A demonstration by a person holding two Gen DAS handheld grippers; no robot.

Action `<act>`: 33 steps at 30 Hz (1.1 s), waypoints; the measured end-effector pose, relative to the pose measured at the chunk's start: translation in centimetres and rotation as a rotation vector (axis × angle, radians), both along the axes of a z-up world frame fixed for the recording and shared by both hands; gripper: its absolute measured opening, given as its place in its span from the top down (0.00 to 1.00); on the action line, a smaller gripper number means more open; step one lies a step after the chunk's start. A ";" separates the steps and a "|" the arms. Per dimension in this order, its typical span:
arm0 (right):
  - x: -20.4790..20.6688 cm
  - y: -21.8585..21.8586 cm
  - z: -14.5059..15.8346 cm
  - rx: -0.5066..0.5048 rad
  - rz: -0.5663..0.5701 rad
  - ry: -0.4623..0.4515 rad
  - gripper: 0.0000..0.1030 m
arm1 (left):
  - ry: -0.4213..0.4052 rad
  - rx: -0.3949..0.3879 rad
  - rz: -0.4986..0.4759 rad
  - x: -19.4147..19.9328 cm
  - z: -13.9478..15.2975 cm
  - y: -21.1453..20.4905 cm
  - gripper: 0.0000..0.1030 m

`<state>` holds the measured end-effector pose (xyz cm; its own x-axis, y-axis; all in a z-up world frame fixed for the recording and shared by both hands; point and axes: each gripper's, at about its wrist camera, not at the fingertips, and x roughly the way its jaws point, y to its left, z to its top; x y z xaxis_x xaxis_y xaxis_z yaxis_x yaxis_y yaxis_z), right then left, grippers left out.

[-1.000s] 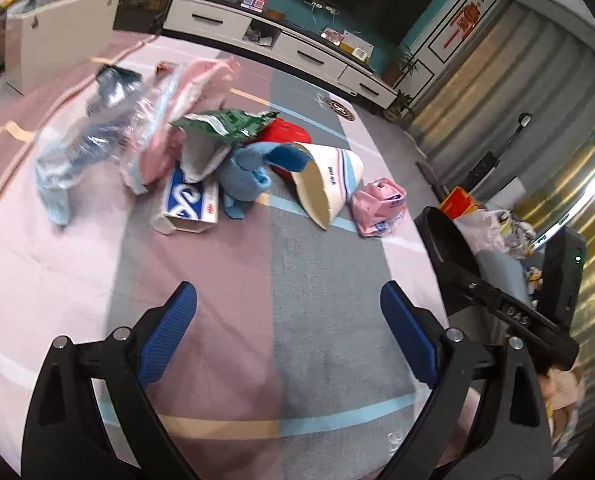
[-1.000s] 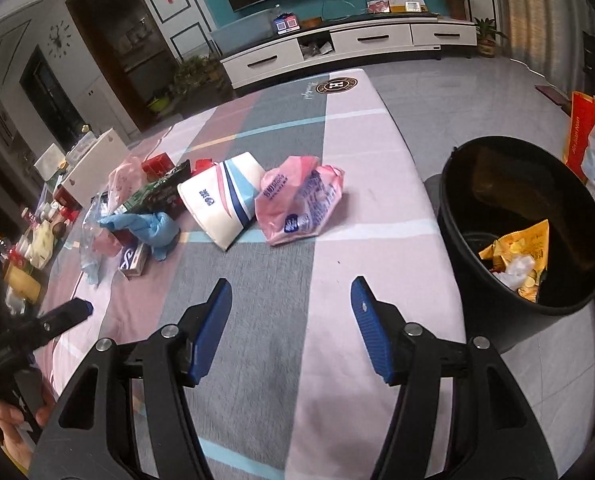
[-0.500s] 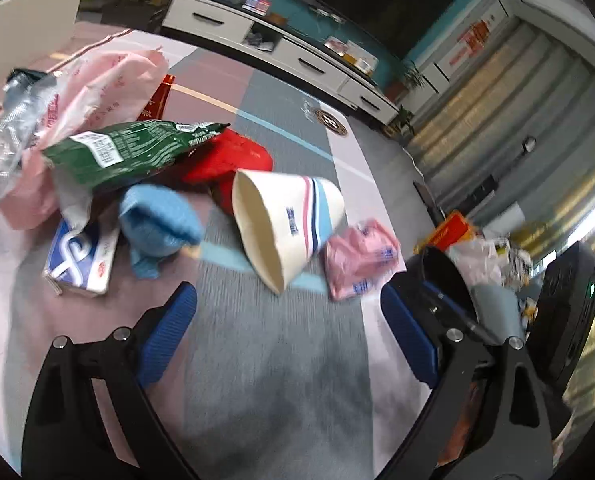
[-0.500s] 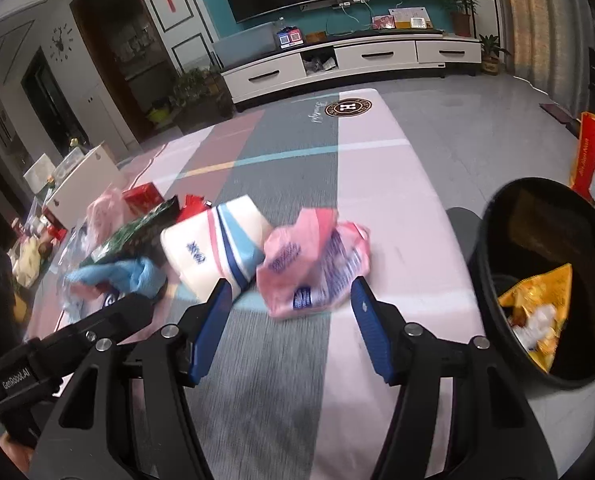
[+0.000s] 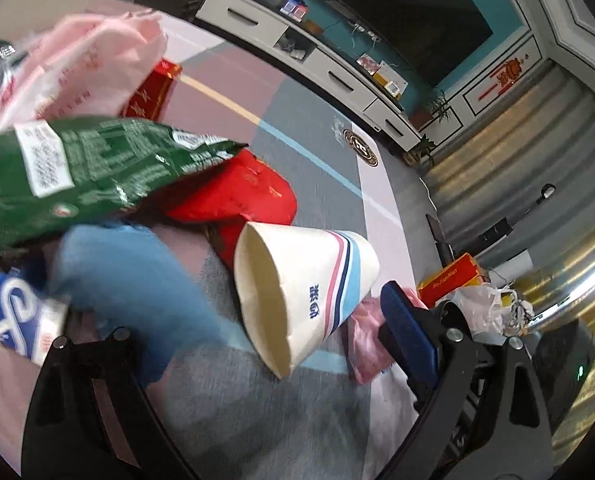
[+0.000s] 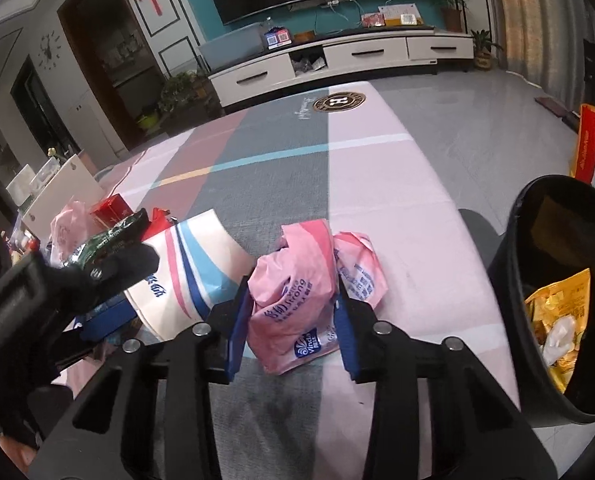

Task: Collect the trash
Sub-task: 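Grasp the white paper cup with the left tool while the right grasps the pink bag, then carry paper cup and pink bag to the bin and open both tools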

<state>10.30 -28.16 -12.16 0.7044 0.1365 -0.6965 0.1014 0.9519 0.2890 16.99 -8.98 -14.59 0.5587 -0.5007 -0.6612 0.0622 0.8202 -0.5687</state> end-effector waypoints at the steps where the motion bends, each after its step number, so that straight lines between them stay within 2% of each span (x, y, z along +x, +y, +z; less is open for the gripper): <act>1: -0.2 -0.3 -0.1 0.010 -0.001 0.001 0.63 | 0.005 0.000 0.001 0.2 -0.1 -0.2 0.10; 9: -0.8 -2.2 0.0 0.045 -0.015 0.012 0.64 | -0.013 0.045 -0.008 1.6 -0.4 -1.4 0.12; 10: -0.8 -2.2 0.0 0.047 -0.014 0.011 0.64 | -0.013 0.044 -0.015 1.5 -0.5 -1.5 0.23; 11: -0.9 -2.3 0.0 0.049 -0.013 0.010 0.64 | -0.012 0.046 -0.024 1.6 -0.5 -1.8 0.39; 23: -1.9 -2.5 0.5 0.065 -0.021 -0.008 0.64 | -0.091 0.106 -0.146 -1.3 1.1 -3.5 0.80; 33: -6.3 -4.9 3.2 0.082 -0.078 -0.075 0.64 | -0.195 0.162 -0.271 -5.1 4.4 -6.0 0.82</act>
